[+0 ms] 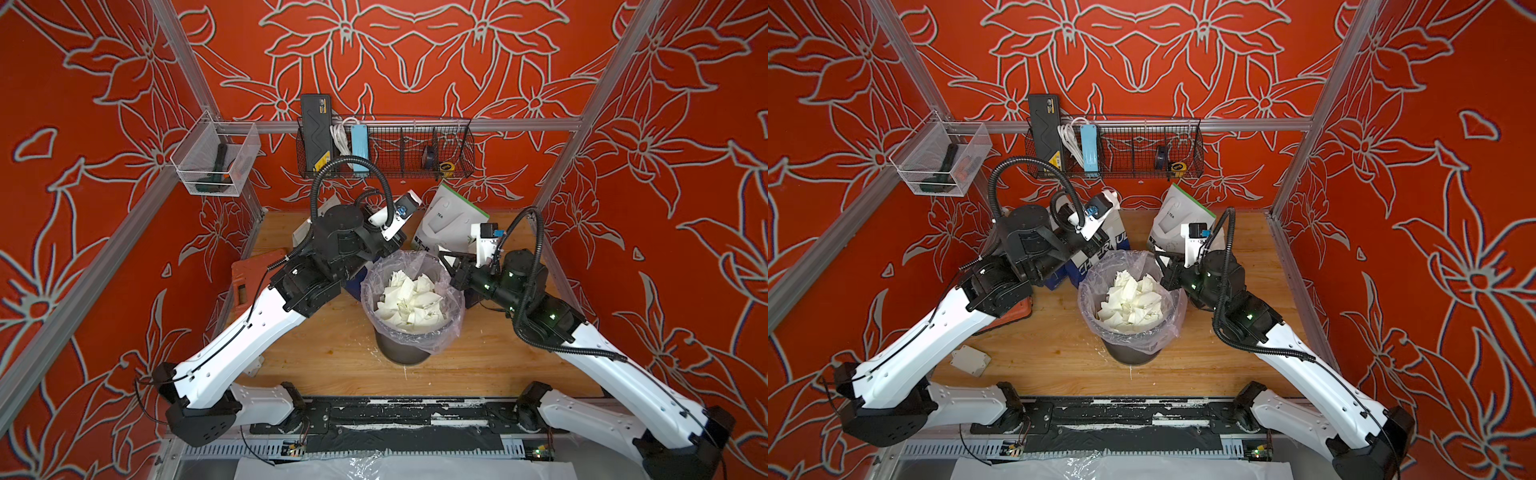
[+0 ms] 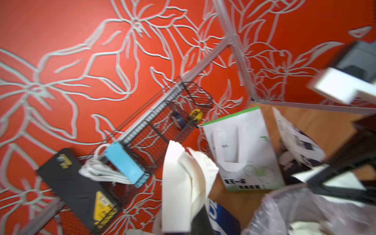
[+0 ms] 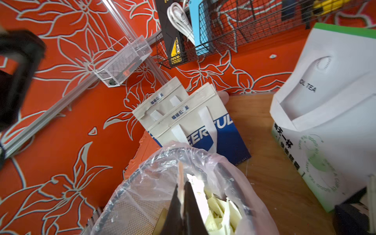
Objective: Shred takeout receipts and throw away
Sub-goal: Place the takeout receipt in the trash bin.
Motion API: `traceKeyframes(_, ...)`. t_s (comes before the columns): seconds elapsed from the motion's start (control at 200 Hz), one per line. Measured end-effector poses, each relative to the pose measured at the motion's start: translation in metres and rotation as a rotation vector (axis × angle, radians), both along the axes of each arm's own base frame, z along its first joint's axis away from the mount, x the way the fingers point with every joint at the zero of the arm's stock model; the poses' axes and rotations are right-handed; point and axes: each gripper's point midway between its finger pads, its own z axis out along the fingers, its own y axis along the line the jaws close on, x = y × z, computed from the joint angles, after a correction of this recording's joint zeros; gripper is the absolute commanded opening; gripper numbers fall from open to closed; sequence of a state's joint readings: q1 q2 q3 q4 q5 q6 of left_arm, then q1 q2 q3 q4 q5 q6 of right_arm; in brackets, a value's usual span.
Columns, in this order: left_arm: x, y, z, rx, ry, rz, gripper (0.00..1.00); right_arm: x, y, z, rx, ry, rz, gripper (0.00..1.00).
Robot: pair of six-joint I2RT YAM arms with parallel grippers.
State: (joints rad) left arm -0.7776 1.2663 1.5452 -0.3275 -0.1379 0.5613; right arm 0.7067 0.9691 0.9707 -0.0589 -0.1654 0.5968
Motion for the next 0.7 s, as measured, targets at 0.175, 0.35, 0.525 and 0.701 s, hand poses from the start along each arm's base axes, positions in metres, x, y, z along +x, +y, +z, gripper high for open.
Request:
traceKeyframes(0.175, -0.04, -0.026, -0.082, 0.067, 0.313, -0.235, 0.03, -0.01, 0.015, 0.001, -0.074, -0.062, 0.123, 0.41)
traceKeyframes(0.35, -0.059, -0.027, -0.124, 0.085, 0.515, -0.271, 0.4, -0.019, 0.017, 0.001, -0.176, -0.129, 0.194, 0.55)
traceKeyframes(0.525, -0.063, -0.026, -0.15, 0.094, 0.625, -0.249, 0.58, -0.025, 0.015, -0.005, -0.28, -0.165, 0.237, 0.59)
traceKeyframes(0.701, -0.059, -0.021, -0.157, 0.079, 0.662, -0.197, 0.71, -0.031, 0.009, -0.024, -0.397, -0.171, 0.276, 0.65)
